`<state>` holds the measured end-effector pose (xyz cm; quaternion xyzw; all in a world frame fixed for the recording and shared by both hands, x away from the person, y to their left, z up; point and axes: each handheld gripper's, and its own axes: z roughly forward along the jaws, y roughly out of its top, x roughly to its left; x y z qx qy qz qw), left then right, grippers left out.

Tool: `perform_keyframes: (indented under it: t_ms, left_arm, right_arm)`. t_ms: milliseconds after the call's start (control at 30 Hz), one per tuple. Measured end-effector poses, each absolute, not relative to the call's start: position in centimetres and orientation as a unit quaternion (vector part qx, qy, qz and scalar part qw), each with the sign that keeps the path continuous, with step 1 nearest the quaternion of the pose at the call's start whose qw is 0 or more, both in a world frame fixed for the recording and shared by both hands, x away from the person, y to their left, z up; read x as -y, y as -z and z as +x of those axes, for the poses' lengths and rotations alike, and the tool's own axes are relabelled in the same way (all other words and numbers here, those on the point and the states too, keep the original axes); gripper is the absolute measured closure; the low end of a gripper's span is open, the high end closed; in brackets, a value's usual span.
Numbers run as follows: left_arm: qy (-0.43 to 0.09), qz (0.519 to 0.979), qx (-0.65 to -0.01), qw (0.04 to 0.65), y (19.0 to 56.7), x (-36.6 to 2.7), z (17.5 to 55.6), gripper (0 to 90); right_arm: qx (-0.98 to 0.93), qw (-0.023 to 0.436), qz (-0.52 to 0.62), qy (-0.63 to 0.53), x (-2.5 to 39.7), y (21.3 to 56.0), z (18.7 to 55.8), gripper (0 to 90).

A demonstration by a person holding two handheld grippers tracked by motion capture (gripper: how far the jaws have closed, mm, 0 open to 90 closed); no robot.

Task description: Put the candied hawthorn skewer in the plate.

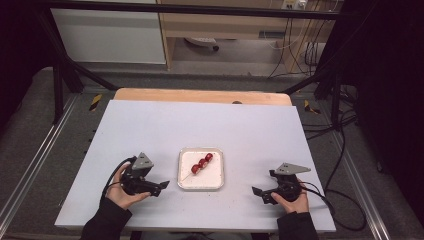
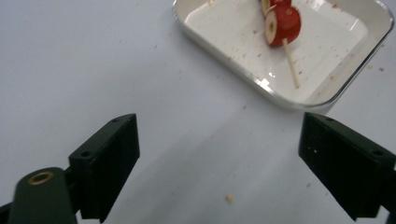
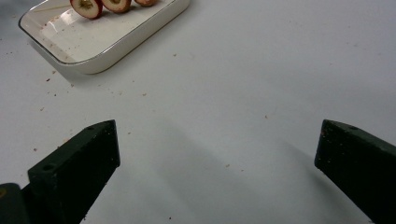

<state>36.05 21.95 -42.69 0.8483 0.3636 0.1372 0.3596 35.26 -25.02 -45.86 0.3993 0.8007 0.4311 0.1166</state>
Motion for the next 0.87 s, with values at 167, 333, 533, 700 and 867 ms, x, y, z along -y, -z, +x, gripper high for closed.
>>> perform_keyframes:
  t_ms: [167,333,533,700,867]
  left_arm:
    - [-0.142,0.835,-0.374,0.379,43.5,-24.3,35.4,7.0]
    - [-0.146,0.831,-0.375,0.384,44.3,-25.9,34.7,6.4]
    - [-0.143,0.824,-0.384,0.391,45.1,-27.3,34.4,6.5]
    - [-0.146,0.821,-0.386,0.395,45.3,-27.8,34.3,6.6]
    - [-0.147,0.820,-0.388,0.393,45.3,-28.0,34.4,6.9]
  right_arm:
    - [-0.802,0.115,0.400,-0.428,25.0,45.9,35.2,0.5]
    - [-0.805,0.115,0.400,-0.423,25.0,46.0,35.2,0.5]
    - [-0.806,0.113,0.398,-0.423,25.0,46.0,35.2,0.5]
    - [-0.806,0.110,0.397,-0.424,25.0,45.9,35.1,0.5]
    - [-0.808,0.110,0.395,-0.422,25.0,45.9,35.2,0.5]
